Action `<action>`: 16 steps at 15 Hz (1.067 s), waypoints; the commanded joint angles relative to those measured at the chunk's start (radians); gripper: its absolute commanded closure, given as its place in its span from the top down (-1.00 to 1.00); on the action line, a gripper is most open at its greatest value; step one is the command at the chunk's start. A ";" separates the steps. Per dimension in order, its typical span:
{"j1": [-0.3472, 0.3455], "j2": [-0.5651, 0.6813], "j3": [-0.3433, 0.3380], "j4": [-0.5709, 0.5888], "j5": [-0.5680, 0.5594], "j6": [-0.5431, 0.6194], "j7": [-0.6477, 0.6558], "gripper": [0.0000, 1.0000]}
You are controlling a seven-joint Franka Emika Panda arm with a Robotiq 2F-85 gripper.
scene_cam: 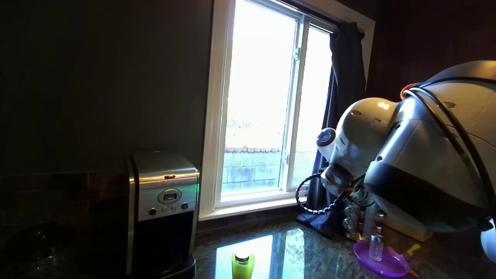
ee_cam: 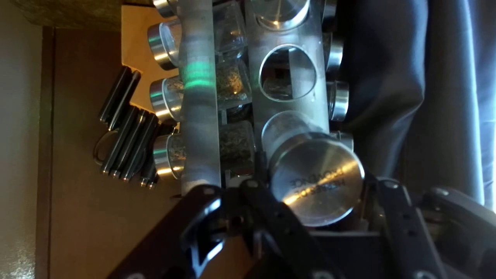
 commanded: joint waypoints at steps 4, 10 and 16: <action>-0.004 0.019 -0.012 -0.014 0.030 0.051 -0.009 -0.52; -0.035 0.013 0.008 -0.010 0.044 0.101 0.004 -0.52; -0.073 -0.001 0.028 -0.005 0.070 0.141 0.007 -0.52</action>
